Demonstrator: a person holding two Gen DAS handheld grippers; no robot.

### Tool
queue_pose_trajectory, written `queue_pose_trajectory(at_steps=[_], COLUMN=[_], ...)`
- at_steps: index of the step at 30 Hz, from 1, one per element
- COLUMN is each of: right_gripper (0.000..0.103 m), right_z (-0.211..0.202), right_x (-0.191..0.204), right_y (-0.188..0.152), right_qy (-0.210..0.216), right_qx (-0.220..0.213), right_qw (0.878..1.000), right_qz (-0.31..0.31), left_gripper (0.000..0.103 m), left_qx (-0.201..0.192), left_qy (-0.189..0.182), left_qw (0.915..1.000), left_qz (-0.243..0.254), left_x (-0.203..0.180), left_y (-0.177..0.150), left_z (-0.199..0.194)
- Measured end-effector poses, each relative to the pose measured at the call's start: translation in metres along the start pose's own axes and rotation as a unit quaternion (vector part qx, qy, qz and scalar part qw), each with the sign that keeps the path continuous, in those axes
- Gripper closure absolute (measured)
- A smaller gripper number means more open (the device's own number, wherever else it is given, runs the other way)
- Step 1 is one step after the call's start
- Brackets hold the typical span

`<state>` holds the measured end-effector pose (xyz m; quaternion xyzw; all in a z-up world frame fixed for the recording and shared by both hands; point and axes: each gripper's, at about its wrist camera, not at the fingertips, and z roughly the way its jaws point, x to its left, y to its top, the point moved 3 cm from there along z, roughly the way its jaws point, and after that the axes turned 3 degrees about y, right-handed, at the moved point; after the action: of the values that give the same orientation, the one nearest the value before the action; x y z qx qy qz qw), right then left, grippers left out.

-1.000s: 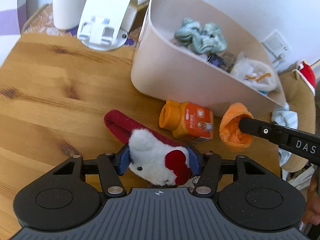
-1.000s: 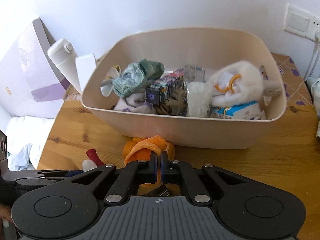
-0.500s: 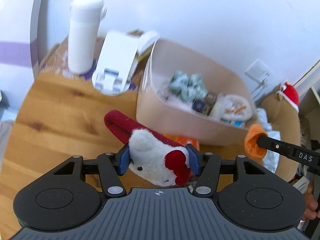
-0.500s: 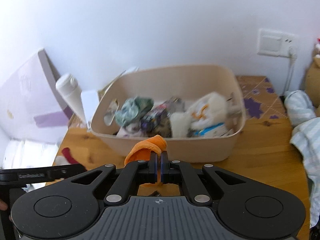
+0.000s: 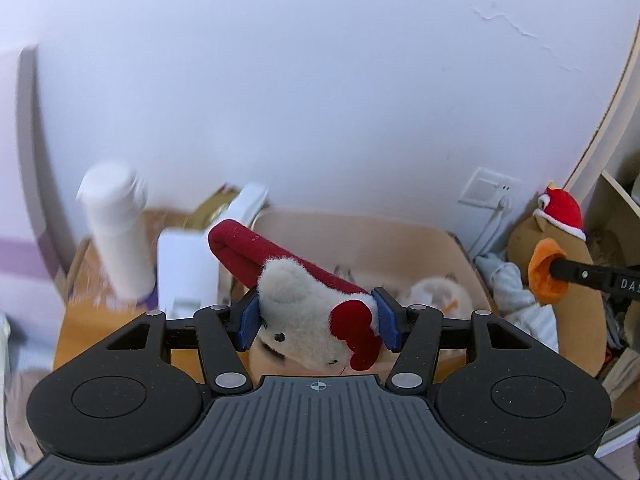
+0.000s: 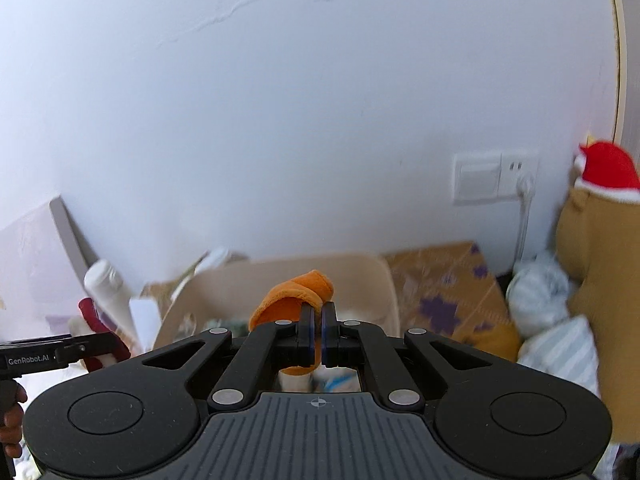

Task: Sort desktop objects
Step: 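Lift both plushes and carry them over the basket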

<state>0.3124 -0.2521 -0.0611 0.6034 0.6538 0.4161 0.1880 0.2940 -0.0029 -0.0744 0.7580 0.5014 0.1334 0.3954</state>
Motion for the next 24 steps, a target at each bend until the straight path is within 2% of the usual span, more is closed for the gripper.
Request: queue_pose_trajectory(at_steps=[3, 8, 16, 20, 24], right_gripper=[0.1, 0.1, 0.1, 0.1, 0.099], right_z=[0.006, 0.025, 0.067, 0.086, 0.097], right_x=[-0.002, -0.001, -0.006, -0.009, -0.011], right_y=[0.012, 0.017, 0.003, -0.007, -0.015], right_qy=[-0.001, 0.0, -0.001, -0.001, 0.003], right_qx=[-0.012, -0.014, 0.03, 0.062, 0.071], right_qw=[1.0, 1.0, 0.999, 0.998, 0.997], right_qz=[-0.001, -0.002, 0.015, 0.019, 0.026], left_gripper=[0.044, 0.044, 0.044, 0.044, 0.041], left_qx=[-0.004, 0.015, 0.069, 0.091, 0.104], left_qy=[0.0, 0.004, 0.018, 0.024, 0.033], left_qw=[0.9999, 0.9992, 0.9952, 0.993, 0.9902], left_qz=[0.016, 0.038, 0.067, 0.072, 0.087], left_x=[-0.014, -0.039, -0.061, -0.061, -0.067], left_y=[0.015, 0.024, 0.01, -0.001, -0.006], left_z=[0.014, 0.049, 0.104, 0.114, 0.12])
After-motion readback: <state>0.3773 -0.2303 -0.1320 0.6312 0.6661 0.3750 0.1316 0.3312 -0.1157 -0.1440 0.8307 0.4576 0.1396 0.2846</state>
